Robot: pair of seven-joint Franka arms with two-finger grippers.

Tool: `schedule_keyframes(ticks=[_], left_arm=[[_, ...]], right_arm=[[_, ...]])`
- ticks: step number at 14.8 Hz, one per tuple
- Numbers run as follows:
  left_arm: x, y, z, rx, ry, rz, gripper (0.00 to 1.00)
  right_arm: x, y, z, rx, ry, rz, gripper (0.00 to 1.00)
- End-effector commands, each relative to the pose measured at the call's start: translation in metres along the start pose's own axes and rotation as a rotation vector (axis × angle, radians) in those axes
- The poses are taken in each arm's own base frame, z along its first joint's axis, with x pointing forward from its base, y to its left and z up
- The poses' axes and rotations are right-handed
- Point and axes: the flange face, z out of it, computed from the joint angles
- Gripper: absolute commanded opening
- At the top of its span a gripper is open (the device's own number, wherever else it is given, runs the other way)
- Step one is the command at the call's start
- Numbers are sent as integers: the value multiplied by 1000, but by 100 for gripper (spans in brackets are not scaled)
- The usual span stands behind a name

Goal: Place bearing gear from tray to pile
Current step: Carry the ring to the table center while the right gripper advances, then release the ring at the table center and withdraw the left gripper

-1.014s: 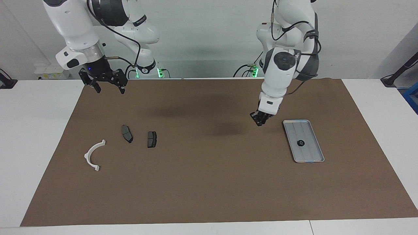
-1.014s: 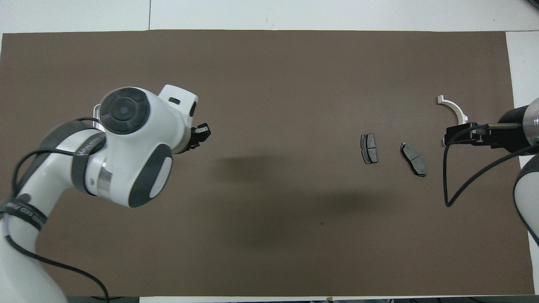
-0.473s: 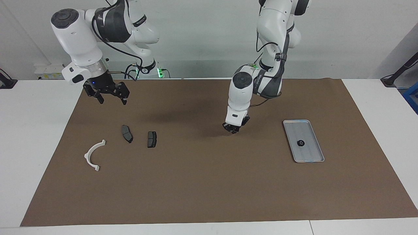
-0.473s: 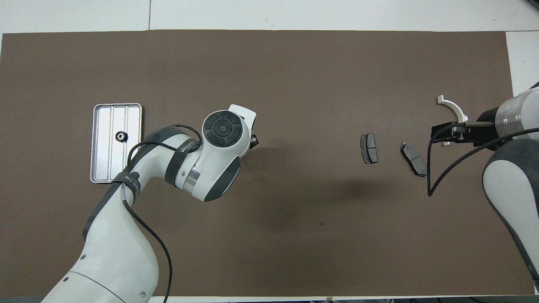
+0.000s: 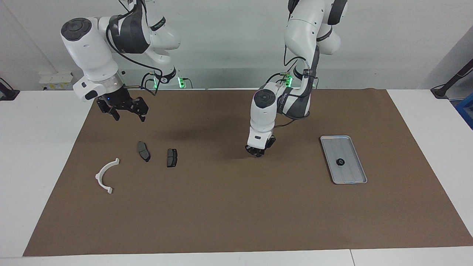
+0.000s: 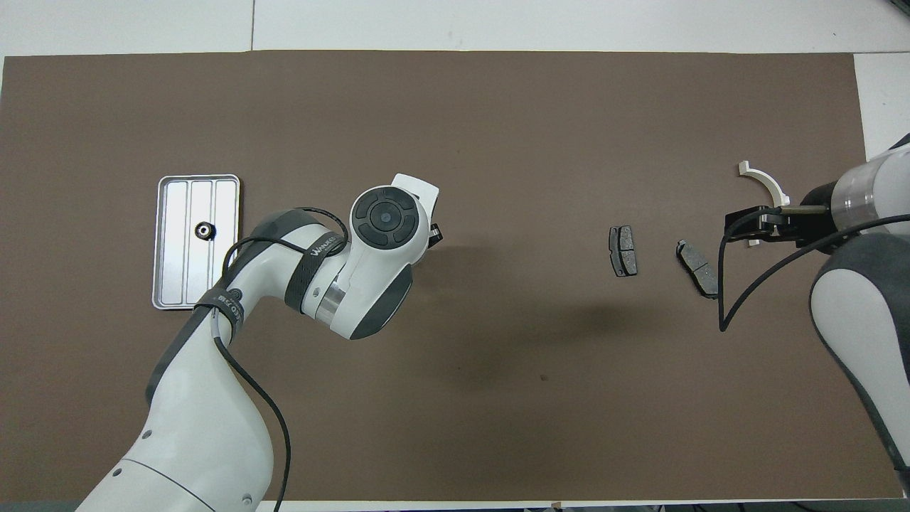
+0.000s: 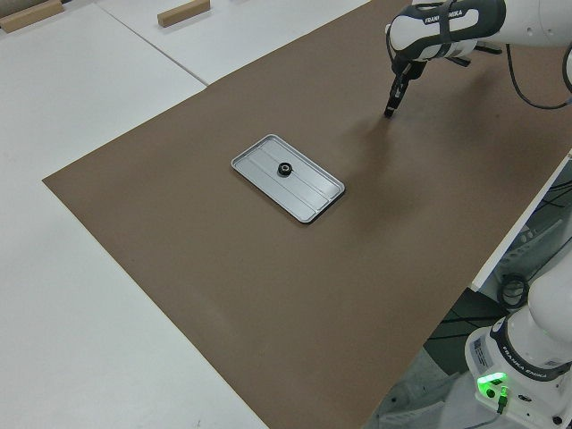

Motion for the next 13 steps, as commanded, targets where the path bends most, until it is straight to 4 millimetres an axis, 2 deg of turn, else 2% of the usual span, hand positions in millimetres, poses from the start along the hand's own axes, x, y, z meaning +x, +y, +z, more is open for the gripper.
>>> schedule_keyframes(ticks=[1,4,7,9,10,12,13], left_arm=[[1,0,-1,10,28,-6,100],[17,-14,0,27,22,-33,100],[77,-61,0,42,59,-61,100],[113,-101,1,59,57,-39,100],[134,-127,0,64,55,-32,100],[171,-178,-4,77,66,-8,100],[184,-198,-8,77,70,0,100]], right_arm=[[-2,1,1,19,6,-14,100],[-2,-1,1,19,5,-14,100],[-7,-18,8,15,-10,24,100],[-17,-59,16,5,-27,78,100],[-21,-81,21,2,-35,123,100],[-32,-134,32,0,-36,194,100],[-36,-160,40,3,-29,216,100]])
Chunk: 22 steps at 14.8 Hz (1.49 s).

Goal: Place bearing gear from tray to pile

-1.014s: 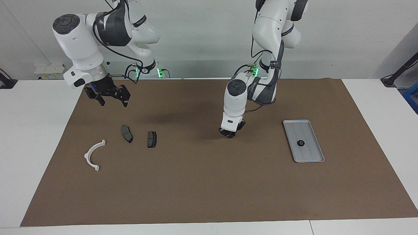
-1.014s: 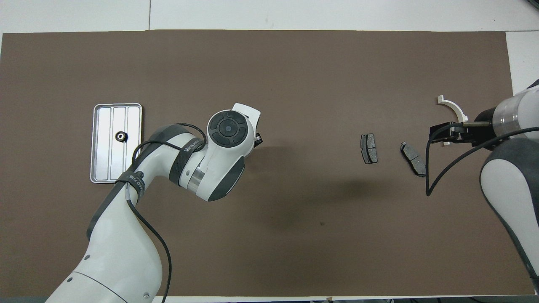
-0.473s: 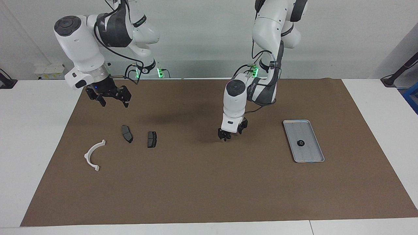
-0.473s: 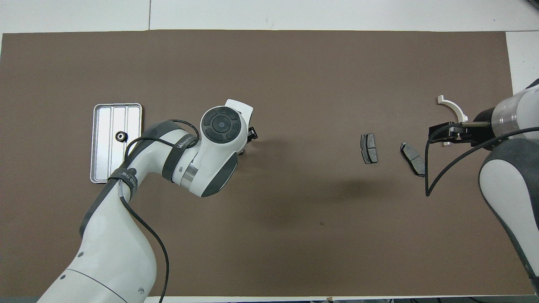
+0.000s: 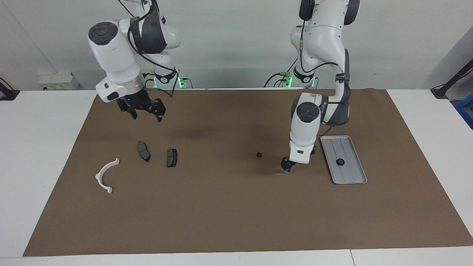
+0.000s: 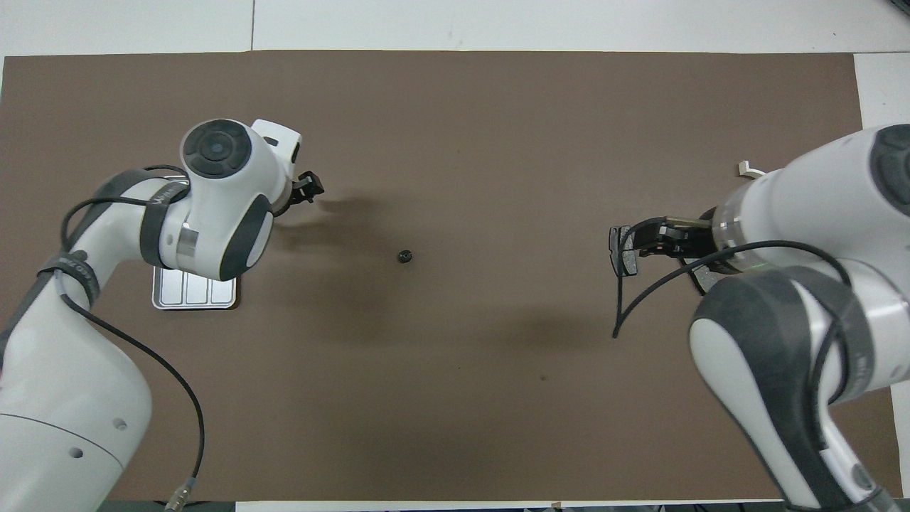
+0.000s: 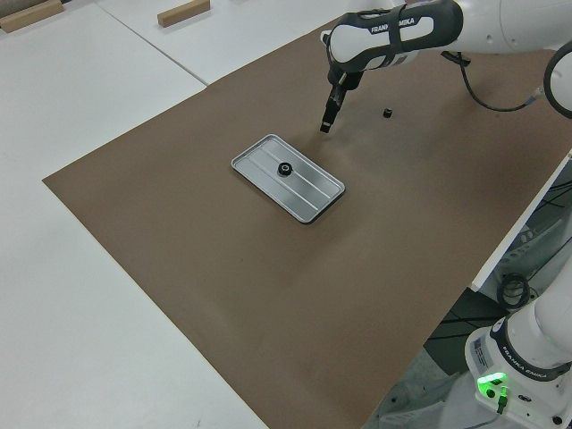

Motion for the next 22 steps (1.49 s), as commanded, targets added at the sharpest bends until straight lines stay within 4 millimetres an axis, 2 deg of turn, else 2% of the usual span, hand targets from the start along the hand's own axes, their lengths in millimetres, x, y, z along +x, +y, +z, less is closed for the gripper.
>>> schedule_keyframes(ticks=[1,4,6,7,10,13,14,17,19,22], left_arm=[[36,-54,-10,4,28,44,100],[62,-107,-36,-6,54,38,100],[68,-132,-52,-8,58,63,100],[65,-137,-55,-5,47,77,100],[36,-139,-34,-1,13,80,100],[-6,-142,-2,-48,0,58,100],[-17,-137,3,-66,13,68,100],[-18,-134,5,-83,41,102,100],[-16,-140,7,-81,40,132,100],[-12,-152,8,-76,35,142,100]], right_arm=[[-22,-62,25,17,3,78,100],[-48,-132,60,29,7,117,100],[-59,-181,83,40,13,155,100],[-63,-208,89,45,12,180,100],[-59,-261,102,35,37,195,100],[-75,-315,145,-41,65,178,100],[-69,-321,152,-42,69,199,100],[-66,-333,175,-46,62,213,100],[-63,-337,186,-46,61,213,100],[-62,-341,192,-42,62,210,100]])
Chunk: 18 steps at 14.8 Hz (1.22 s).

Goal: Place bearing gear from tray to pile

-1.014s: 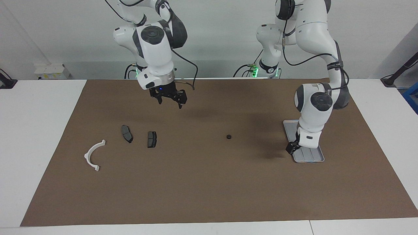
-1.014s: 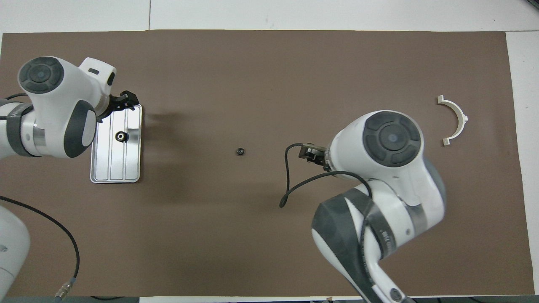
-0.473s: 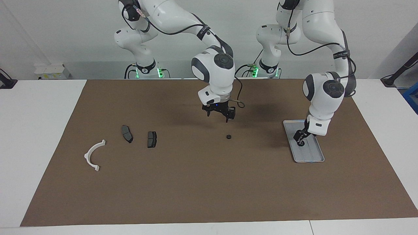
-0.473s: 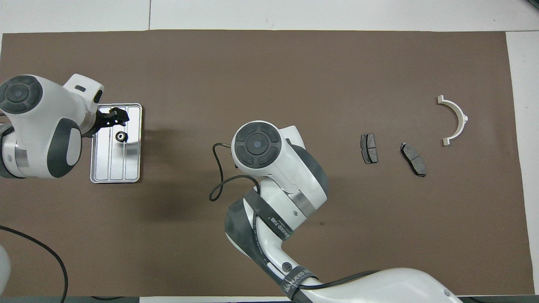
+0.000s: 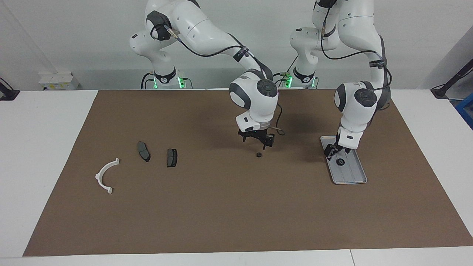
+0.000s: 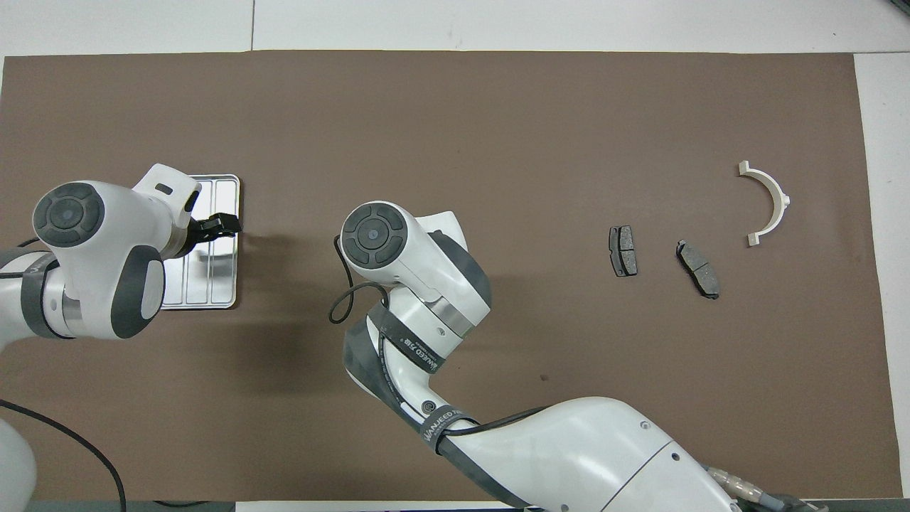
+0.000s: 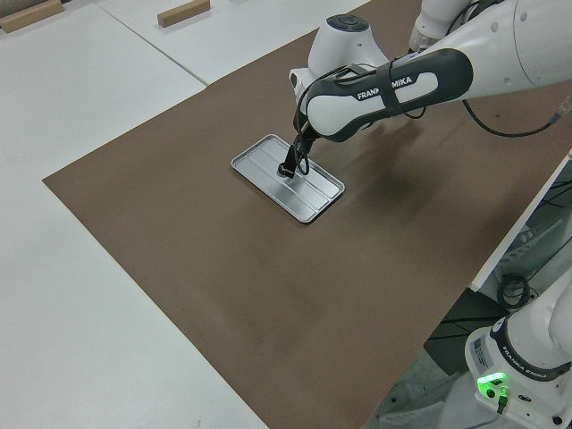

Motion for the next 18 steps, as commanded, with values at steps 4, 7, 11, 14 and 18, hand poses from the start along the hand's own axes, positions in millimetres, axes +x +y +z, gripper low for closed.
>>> schedule_keyframes(ticks=[4,7,11,14,18], left_arm=[[-2,-37,0,-8,-2,36,98],[5,-34,-8,-16,0,105,98],[19,-39,-27,9,-94,105,98],[18,-37,-37,-16,-143,73,98],[21,-24,-41,-31,-125,142,99]], right_arm=[[3,-16,17,8,21,5,100],[5,-20,23,32,26,7,99],[4,-22,28,43,28,8,96],[4,-23,28,53,29,10,88],[5,-26,24,92,41,12,72]])
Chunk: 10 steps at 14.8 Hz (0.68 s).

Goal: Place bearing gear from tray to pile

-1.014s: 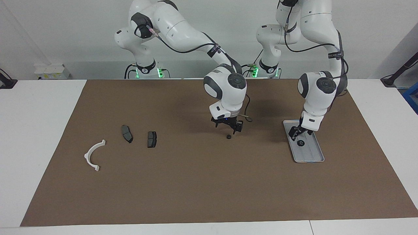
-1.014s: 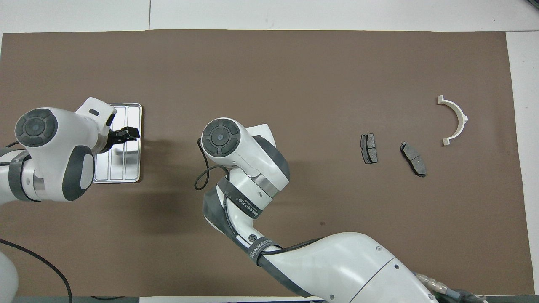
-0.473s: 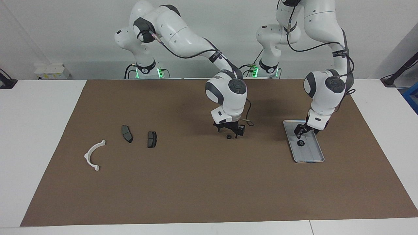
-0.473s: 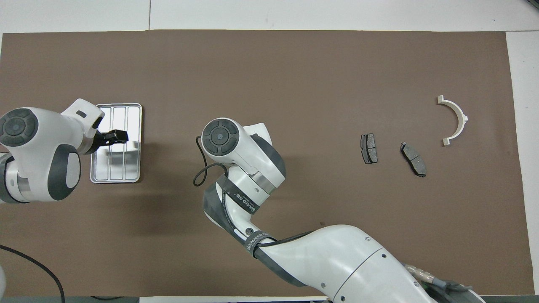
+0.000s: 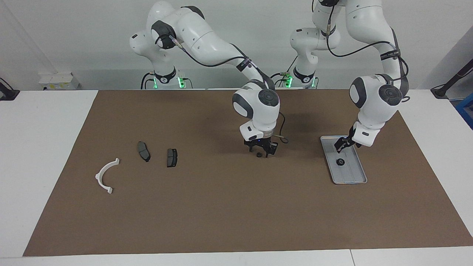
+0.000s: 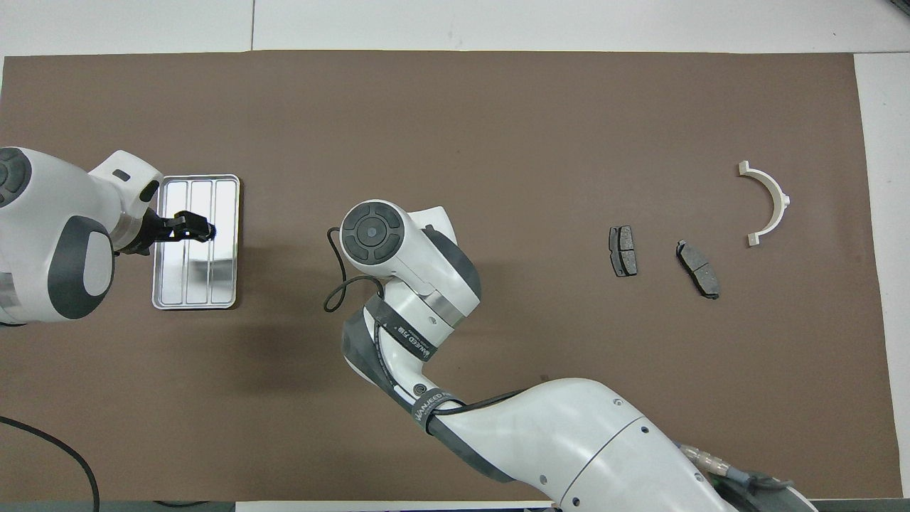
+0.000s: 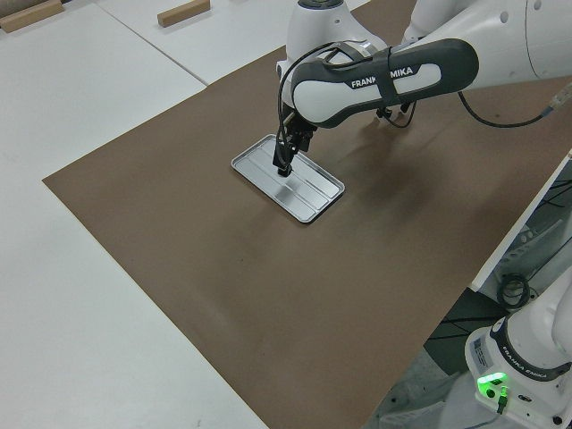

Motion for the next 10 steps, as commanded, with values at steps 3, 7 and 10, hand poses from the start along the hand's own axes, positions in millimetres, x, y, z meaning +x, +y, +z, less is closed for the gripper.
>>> schedule_keyframes(ticks=[3,7,10], left_arm=[[-2,14,-9,-34,9,104,99],[-5,8,1,-46,41,142,98],[0,-6,9,-45,58,156,98]], right_arm=[[0,-6,3,30,24,11,65],[1,-2,12,31,26,9,55],[-3,1,20,36,26,5,31]])
